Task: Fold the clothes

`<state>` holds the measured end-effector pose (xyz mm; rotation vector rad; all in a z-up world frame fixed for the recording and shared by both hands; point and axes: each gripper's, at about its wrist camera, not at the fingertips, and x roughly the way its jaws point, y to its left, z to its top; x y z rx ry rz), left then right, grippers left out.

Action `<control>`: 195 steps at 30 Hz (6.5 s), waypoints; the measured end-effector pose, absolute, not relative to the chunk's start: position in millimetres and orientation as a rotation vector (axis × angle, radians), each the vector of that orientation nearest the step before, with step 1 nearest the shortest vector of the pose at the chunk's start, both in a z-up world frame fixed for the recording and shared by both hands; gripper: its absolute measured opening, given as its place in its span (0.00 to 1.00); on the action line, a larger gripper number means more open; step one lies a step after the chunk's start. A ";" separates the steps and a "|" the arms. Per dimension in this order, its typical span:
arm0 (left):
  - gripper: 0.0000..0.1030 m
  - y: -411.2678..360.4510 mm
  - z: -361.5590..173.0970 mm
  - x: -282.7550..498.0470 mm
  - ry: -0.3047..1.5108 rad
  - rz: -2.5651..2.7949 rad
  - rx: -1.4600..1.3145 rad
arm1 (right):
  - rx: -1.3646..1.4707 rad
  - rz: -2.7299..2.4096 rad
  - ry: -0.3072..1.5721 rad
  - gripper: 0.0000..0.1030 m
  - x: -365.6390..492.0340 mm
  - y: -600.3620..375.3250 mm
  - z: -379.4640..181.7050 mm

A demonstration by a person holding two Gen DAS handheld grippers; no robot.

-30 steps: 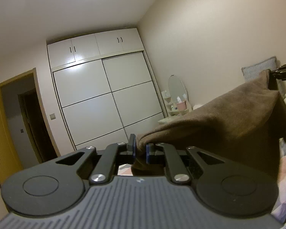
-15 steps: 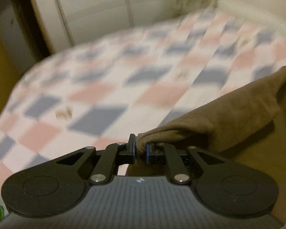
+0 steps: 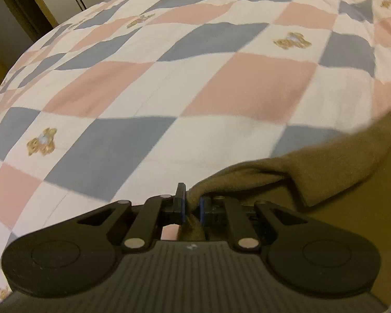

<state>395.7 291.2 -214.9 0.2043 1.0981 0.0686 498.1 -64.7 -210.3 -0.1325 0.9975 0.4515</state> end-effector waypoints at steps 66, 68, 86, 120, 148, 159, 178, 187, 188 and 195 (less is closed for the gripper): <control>0.28 317.3 -185.2 305.1 1.046 0.118 0.094 | 0.177 0.284 1.035 0.68 387.5 -156.5 -188.4; 0.27 288.6 -177.5 265.3 1.083 0.023 0.043 | 0.239 0.262 1.095 0.66 344.5 -180.9 -178.3; 0.28 81.0 -168.1 107.2 1.247 -0.305 -0.049 | 0.542 0.147 1.303 0.45 115.7 -272.3 -233.1; 0.31 -69.6 -217.0 141.5 1.454 -0.206 -0.039 | 0.098 0.402 0.988 0.01 314.3 -441.3 -89.4; 0.34 -69.5 -219.9 159.6 1.486 -0.203 -0.016 | 0.048 0.406 1.188 0.02 348.7 -456.0 -194.1; 0.34 -72.9 -227.6 162.5 1.494 -0.224 -0.003 | 0.020 0.236 1.182 0.03 424.4 -468.2 -188.3; 0.38 89.6 -155.9 87.0 1.270 0.188 -0.349 | 0.211 0.385 1.290 0.68 322.3 -337.3 -154.5; 0.42 276.0 -171.1 -14.7 1.170 0.584 -0.732 | 0.250 0.554 1.462 0.68 230.4 -174.2 -187.4; 0.42 293.2 -178.7 -22.1 1.175 0.595 -0.766 | 0.253 0.543 1.457 0.68 224.4 -165.1 -186.8; 0.42 362.5 -220.6 -40.7 1.217 0.491 -0.940 | 0.275 0.459 1.427 0.69 182.6 -101.3 -182.6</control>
